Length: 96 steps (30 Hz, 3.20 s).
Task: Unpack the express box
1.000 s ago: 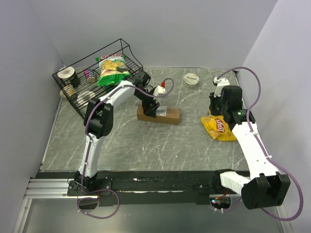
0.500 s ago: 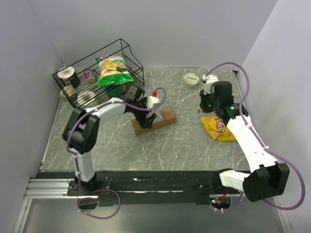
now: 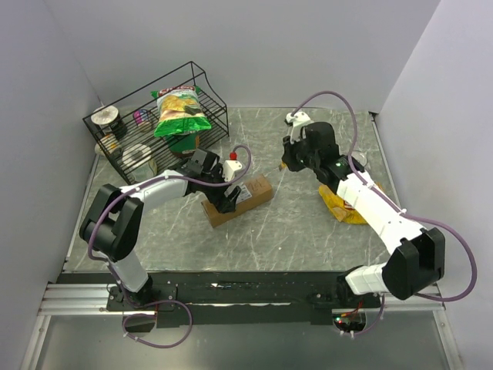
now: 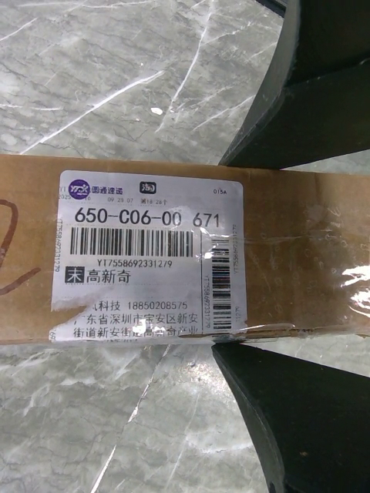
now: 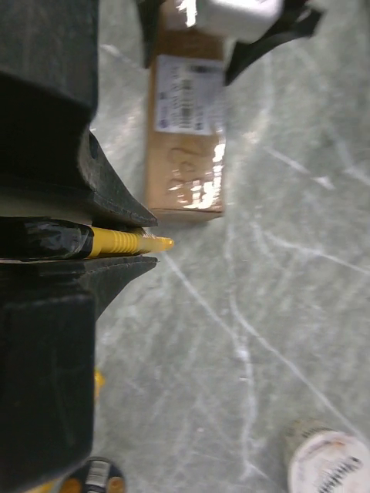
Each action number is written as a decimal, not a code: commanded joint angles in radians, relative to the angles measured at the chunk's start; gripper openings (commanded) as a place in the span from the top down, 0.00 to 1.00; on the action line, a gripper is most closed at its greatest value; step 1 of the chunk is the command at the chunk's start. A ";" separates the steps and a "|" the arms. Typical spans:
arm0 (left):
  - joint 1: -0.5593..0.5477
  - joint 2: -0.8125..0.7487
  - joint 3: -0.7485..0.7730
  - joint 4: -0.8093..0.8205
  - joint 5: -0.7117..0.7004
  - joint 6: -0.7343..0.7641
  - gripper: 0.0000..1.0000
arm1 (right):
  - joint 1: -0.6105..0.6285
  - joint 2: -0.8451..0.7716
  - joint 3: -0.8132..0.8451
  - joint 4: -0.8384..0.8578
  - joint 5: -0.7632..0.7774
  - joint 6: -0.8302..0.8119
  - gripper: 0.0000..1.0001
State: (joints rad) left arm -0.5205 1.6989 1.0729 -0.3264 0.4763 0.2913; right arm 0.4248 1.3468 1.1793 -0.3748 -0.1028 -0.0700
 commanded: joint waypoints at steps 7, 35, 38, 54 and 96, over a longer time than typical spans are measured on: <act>-0.004 0.013 -0.011 -0.037 -0.007 -0.007 0.10 | 0.049 0.086 0.048 0.226 -0.017 0.068 1.00; -0.029 0.027 -0.027 -0.031 0.002 -0.035 0.12 | 0.154 0.186 0.016 0.228 0.132 -0.043 1.00; -0.029 0.028 -0.028 -0.028 0.004 -0.040 0.12 | 0.155 0.195 0.016 0.228 0.130 -0.042 1.00; -0.032 0.030 -0.042 -0.023 0.021 -0.053 0.12 | 0.161 0.229 0.010 0.243 0.135 -0.050 1.00; 0.002 0.093 -0.022 -0.011 0.051 -0.178 0.28 | 0.192 0.134 -0.075 0.048 0.202 -0.030 1.00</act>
State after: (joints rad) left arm -0.5304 1.7329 1.0714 -0.2691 0.5392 0.1959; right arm 0.5983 1.5341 1.1389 -0.2192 0.0853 -0.1425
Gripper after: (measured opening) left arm 0.853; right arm 0.239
